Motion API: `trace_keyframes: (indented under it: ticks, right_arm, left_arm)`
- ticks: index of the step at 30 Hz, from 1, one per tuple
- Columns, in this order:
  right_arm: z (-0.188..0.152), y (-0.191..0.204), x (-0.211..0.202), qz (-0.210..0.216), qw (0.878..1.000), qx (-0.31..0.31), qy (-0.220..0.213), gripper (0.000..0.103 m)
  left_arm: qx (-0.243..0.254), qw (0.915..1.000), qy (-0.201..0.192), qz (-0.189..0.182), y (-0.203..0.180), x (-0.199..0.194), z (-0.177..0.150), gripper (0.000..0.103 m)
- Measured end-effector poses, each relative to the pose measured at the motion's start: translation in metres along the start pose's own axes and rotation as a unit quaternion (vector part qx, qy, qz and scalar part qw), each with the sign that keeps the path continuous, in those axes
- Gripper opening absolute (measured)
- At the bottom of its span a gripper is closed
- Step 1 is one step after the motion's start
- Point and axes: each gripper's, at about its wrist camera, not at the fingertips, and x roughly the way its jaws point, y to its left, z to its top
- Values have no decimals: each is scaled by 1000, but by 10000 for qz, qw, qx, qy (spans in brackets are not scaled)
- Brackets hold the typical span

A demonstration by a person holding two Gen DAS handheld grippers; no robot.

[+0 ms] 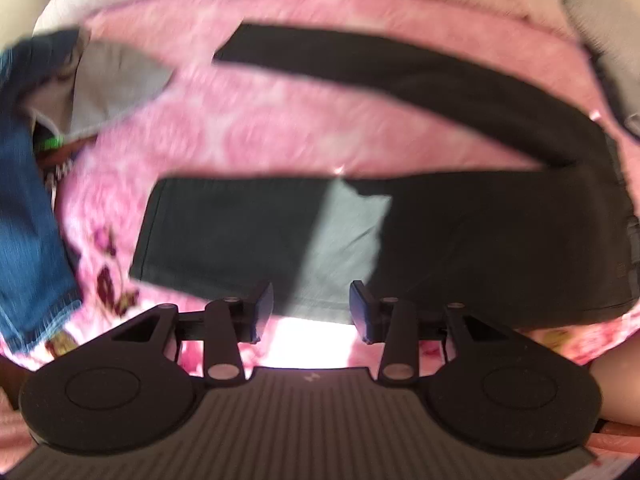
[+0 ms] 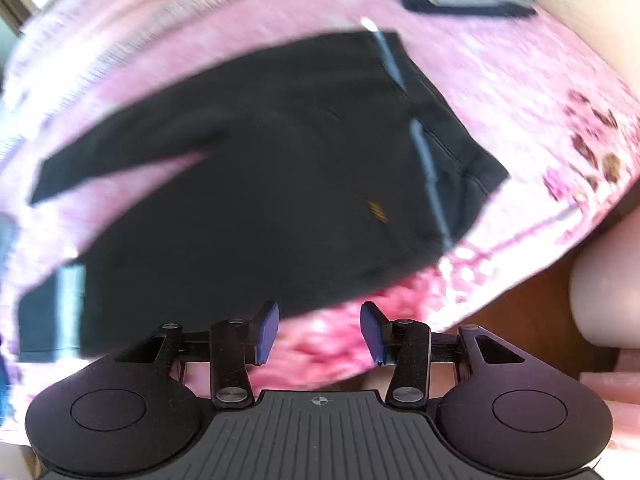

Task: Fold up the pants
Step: 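Release the trousers and lift both grippers away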

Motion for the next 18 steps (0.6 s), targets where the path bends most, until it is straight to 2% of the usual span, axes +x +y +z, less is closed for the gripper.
trace_keyframes:
  ticks: [5, 9, 12, 18]
  right_arm:
    - [19, 37, -54, 380, 9985, -49, -400, 58]
    - [25, 58, -83, 580, 9962, -242, -607, 63]
    - [16, 70, -102, 686, 9942, -488, -669, 65]
    - [-16, 74, -129, 564, 9917, -941, -672, 65]
  left_arm:
    - [287, 9978, -563, -182, -18, -55, 30, 49]
    - [347, 9955, -834, -287, -31, -94, 37, 58]
    - [477, 9940, -927, -339, -40, -115, 32, 64]
    - [577, 9931, -967, -314, -59, -150, 1, 65]
